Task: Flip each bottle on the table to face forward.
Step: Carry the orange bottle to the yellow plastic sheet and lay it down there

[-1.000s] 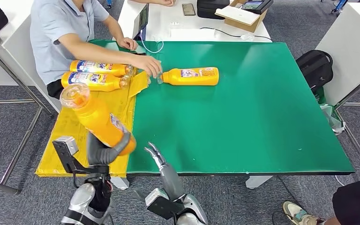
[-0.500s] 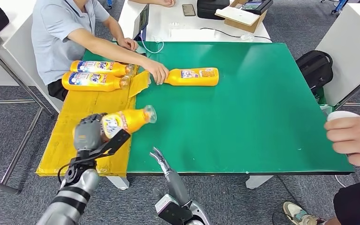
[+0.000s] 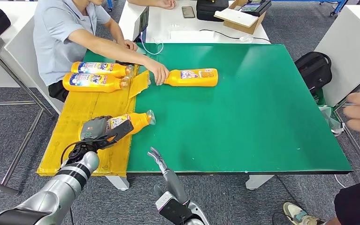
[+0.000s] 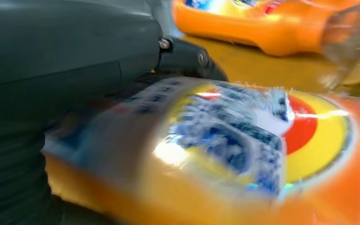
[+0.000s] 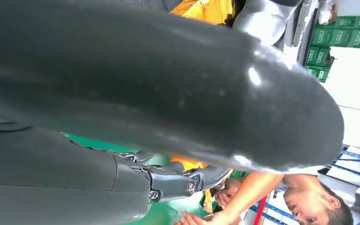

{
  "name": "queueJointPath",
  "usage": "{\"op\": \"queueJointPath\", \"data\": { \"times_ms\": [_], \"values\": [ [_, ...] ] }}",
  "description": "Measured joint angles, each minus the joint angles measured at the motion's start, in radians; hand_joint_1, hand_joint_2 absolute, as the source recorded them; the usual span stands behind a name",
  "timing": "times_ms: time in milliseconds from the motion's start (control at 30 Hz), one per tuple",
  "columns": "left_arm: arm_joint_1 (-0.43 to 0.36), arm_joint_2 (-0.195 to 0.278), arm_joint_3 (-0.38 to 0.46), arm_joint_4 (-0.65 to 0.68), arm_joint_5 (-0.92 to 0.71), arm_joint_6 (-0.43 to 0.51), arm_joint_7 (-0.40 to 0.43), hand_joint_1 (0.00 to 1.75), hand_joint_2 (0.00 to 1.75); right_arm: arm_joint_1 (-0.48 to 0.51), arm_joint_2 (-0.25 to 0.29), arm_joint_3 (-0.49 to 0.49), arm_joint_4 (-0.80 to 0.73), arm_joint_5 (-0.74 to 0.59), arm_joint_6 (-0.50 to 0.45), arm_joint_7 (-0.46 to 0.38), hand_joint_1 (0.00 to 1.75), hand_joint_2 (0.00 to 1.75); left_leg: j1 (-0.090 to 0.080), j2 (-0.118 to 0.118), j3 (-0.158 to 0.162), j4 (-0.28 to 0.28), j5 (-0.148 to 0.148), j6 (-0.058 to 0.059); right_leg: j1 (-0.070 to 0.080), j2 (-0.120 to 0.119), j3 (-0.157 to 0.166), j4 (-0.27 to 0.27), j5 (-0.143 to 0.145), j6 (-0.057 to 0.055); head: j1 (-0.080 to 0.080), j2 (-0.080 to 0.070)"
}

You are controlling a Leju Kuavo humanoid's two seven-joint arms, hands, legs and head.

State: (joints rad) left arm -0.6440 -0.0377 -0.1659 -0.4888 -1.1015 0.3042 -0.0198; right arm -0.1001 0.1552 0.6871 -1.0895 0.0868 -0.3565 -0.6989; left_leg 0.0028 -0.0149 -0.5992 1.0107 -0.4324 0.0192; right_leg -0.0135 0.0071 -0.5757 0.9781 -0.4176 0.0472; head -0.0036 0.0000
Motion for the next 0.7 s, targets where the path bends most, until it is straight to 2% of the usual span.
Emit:
{"op": "queueJointPath", "data": {
  "times_ms": [133, 200, 333, 433, 567, 700],
  "values": [
    [-0.005, 0.006, 0.074, 0.005, 0.183, -0.132, -0.244, 0.00, 1.75, 0.005, 0.000, -0.008, 0.000, -0.006, 0.024, 0.000, 0.00, 0.00, 0.000, -0.001, 0.001, 0.000, 0.001, -0.001, 0.000, 0.000, 0.001, 0.001, 0.000, 0.000, 0.000, 0.000],
    [-0.002, 0.009, 0.101, -0.002, 0.238, -0.212, -0.338, 0.00, 1.75, 0.006, 0.000, -0.008, 0.000, -0.009, 0.035, 0.000, 0.00, 0.00, 0.000, -0.002, 0.001, 0.000, 0.002, -0.001, 0.000, 0.000, 0.001, 0.001, 0.000, 0.000, 0.000, 0.000],
    [0.026, 0.009, 0.131, -0.051, 0.341, -0.365, -0.445, 0.00, 1.75, 0.005, 0.002, -0.010, 0.000, -0.013, 0.051, 0.000, 0.00, 0.00, 0.000, -0.001, 0.001, 0.000, 0.002, -0.001, 0.000, 0.000, 0.001, 0.002, 0.000, 0.000, 0.000, 0.000],
    [0.079, 0.005, 0.142, -0.130, 0.435, -0.411, -0.482, 0.00, 1.75, 0.006, 0.004, -0.014, 0.000, -0.013, 0.054, 0.000, 0.00, 0.00, 0.000, -0.001, 0.000, 0.000, 0.002, -0.001, 0.000, 0.000, 0.000, 0.001, 0.000, 0.000, 0.000, 0.000],
    [0.167, -0.019, 0.156, -0.276, 0.590, -0.369, -0.510, 0.00, 1.75, 0.011, 0.004, -0.025, -0.012, -0.001, 0.016, 0.000, 0.00, 1.75, 0.000, -0.001, -0.003, 0.000, 0.002, 0.000, 0.000, 0.000, -0.003, 0.001, 0.000, 0.000, 0.000, 0.000],
    [0.260, -0.059, 0.168, -0.475, 0.875, -0.346, -0.482, 0.00, 1.75, 0.010, -0.010, -0.034, -0.033, 0.088, -0.124, 0.001, 0.00, 1.75, 0.000, 0.000, -0.005, 0.000, 0.001, 0.000, 0.000, 0.000, -0.005, 0.001, 0.000, 0.000, 0.000, 0.000]
  ]
}}
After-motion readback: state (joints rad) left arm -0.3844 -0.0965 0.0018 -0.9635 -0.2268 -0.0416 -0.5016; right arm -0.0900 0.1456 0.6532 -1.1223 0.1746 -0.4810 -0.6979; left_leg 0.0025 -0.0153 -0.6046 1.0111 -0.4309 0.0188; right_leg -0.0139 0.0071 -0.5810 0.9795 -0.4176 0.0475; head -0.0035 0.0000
